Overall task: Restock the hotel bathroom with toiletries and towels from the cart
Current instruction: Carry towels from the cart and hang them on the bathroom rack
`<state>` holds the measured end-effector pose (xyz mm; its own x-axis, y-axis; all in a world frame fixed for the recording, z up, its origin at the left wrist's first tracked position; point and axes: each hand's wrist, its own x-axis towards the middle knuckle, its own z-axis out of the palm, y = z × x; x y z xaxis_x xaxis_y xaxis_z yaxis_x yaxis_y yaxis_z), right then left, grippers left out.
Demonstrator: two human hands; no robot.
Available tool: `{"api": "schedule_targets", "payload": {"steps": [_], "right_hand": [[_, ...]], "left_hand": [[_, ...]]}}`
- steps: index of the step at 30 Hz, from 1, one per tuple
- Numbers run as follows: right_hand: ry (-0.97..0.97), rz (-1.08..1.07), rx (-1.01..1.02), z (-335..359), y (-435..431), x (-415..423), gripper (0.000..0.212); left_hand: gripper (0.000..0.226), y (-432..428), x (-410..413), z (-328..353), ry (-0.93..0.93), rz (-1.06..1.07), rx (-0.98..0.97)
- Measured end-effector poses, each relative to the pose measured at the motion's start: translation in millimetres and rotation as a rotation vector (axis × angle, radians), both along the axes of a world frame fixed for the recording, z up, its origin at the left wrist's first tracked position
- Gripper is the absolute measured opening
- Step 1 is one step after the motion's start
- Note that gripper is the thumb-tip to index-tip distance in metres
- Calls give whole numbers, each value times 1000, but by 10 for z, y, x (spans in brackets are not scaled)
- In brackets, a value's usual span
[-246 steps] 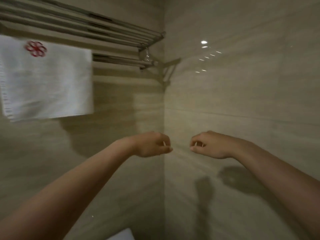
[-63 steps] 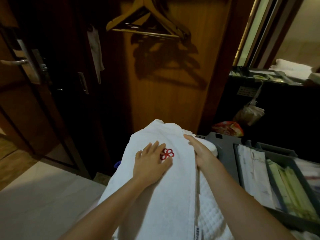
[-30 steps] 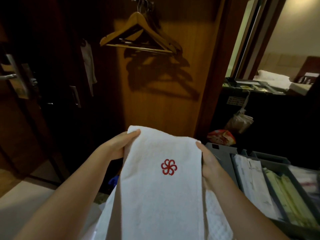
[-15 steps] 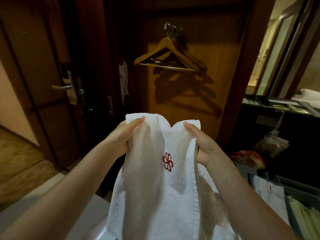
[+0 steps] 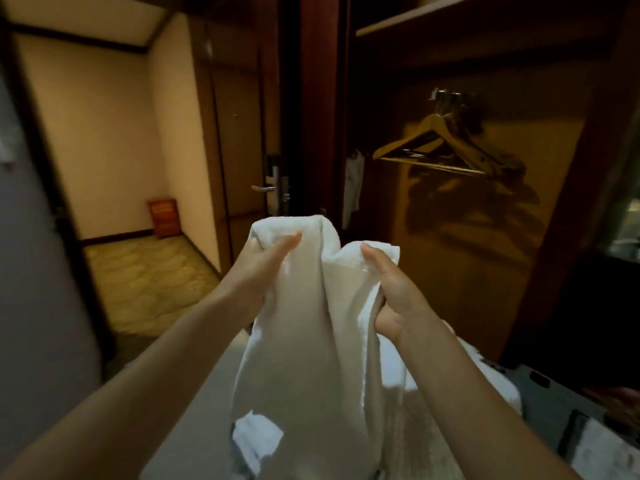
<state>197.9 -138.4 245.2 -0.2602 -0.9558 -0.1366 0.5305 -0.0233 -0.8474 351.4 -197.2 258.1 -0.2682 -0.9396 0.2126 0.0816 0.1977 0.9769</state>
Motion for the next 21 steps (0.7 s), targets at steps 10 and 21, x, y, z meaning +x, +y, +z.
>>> {"api": "schedule_targets", "payload": {"steps": [10, 21], "right_hand": [[44, 440, -139, 183, 685, 1070, 25], [128, 919, -25, -258, 1359, 2321, 46]], "left_hand": [[18, 1361, 1228, 78, 84, 243, -152], [20, 2902, 2536, -132, -85, 402, -7]]}}
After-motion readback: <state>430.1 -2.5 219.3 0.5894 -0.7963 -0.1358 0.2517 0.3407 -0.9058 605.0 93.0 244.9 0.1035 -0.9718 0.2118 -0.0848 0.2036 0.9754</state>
